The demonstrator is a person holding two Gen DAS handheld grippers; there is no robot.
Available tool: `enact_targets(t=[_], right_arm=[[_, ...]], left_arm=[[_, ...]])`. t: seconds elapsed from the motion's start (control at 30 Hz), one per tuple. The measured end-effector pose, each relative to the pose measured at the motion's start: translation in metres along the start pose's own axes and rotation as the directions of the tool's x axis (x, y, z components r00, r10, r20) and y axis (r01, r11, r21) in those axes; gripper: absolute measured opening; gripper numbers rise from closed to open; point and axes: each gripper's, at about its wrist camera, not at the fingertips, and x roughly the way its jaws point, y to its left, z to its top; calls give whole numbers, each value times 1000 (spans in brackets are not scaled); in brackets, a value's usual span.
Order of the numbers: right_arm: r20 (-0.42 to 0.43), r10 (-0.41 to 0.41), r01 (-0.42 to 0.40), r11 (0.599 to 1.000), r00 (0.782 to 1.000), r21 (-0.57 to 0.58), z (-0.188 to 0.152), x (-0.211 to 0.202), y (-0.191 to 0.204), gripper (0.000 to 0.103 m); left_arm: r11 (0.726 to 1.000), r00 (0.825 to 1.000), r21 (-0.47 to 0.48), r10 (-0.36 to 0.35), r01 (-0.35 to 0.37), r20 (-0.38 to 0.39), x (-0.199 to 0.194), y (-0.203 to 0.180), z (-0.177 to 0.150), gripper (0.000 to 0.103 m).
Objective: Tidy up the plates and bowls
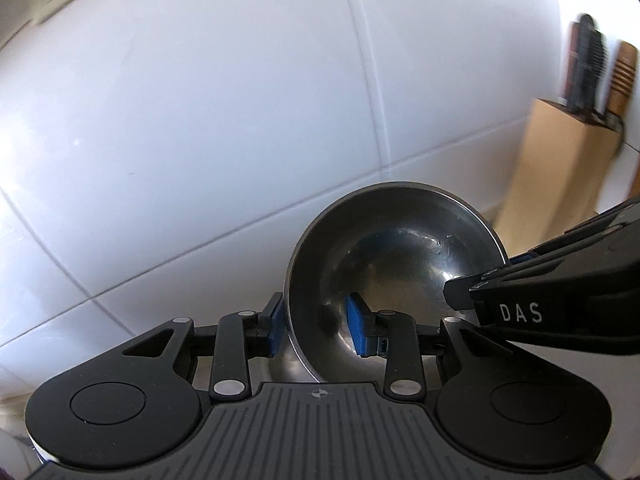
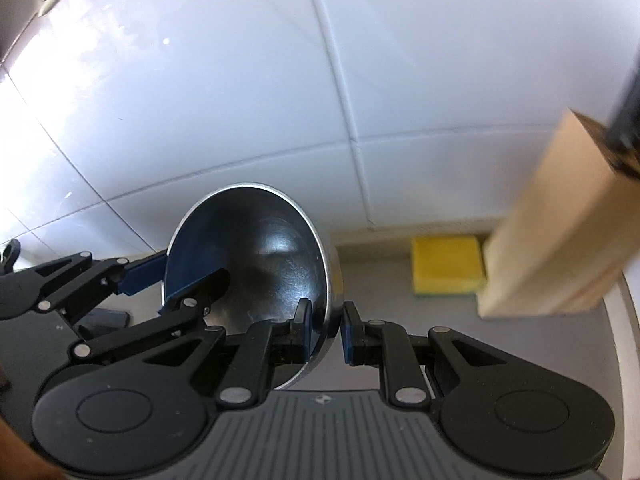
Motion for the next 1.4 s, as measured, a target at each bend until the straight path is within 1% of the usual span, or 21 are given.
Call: enact_targets(t=[0.1,0.3,0.43,0.47,0.73,0.93,0.97,1.07,1.1,1.2,1.4], right_arm=[[-1,15,-15,1000,1000,-27,12,11,16,2],[-37,28,-30,997,999,-64,20,46,37,2],[-69,26,-31,997,997,-75,21,67,39,2],[-76,23,-29,997,997,-75,21,72,39,2],[-126,16,-25,997,992,-72,23,103,39,1],[-148,6,-15,998,989,-59,24,118,37,1],[-148,5,-13,998,989,-54,20,120,35,1],[-140,7,-12,999,990,-40,22,121,33,1],[-155,14,-20,999,988,-32,23,121,34,1],[-149,15,-19,999,989,-28,23,119,34,1],[-172,26,-28,1000,985,-9,23,122,33,1]], left_arm=[[999,1000,-21,25,-26,-14,8,12,0,33],[997,996,-56,53,-57,-73,34,29,-9,34],[996,991,-64,50,-58,-122,56,37,-17,34],[996,990,-65,51,-60,-132,48,47,-26,34],[995,978,-90,30,-49,-207,81,51,-40,34],[995,973,-98,6,-29,-229,97,49,-44,33],[995,974,-96,9,-31,-228,98,48,-44,34],[995,974,-94,8,-30,-228,100,49,-44,35],[995,974,-96,8,-30,-228,100,49,-44,35],[993,974,-113,-2,-25,-229,101,52,-44,37],[991,975,-132,-5,-25,-224,105,63,-45,37]])
